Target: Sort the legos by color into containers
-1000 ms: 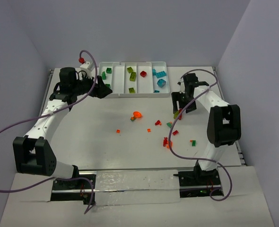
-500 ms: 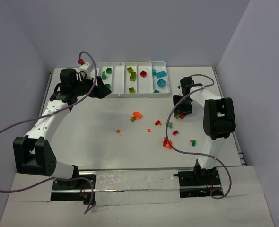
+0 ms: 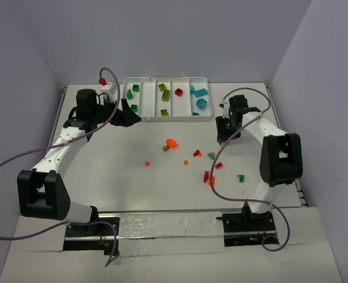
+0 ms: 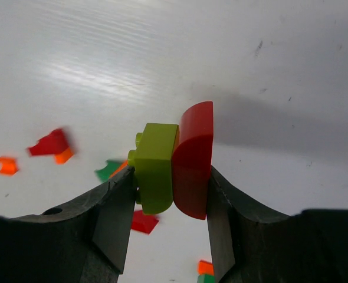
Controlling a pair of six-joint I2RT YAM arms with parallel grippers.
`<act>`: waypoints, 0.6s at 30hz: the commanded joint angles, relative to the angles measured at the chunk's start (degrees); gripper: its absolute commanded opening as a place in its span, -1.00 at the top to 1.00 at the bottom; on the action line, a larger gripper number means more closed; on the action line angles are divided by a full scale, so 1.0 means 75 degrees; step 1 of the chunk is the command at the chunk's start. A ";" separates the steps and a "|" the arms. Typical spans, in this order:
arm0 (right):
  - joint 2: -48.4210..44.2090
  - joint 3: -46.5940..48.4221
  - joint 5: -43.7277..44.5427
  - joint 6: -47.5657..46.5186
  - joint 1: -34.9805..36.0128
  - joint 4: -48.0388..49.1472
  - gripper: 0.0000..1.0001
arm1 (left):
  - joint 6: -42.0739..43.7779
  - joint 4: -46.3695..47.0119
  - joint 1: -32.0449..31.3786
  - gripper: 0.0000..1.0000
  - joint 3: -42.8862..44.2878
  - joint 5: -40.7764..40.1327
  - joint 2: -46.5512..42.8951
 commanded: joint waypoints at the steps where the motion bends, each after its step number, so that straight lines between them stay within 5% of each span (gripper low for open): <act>1: -0.1595 -0.0059 -0.1274 -0.0974 0.0149 0.0425 0.05 | -0.0719 0.0571 -0.0019 -0.80 -0.0336 0.1248 -0.0405; 8: -0.3103 -0.0112 -0.1476 -0.1719 0.1941 0.0753 0.04 | -0.2851 0.1787 -0.0210 -0.81 -0.0811 0.2314 -0.0253; 18: -0.2960 0.0502 -0.0386 -0.1113 0.3942 0.1098 0.05 | -0.4388 0.3016 -0.1486 -0.81 -0.0907 0.1490 -0.0077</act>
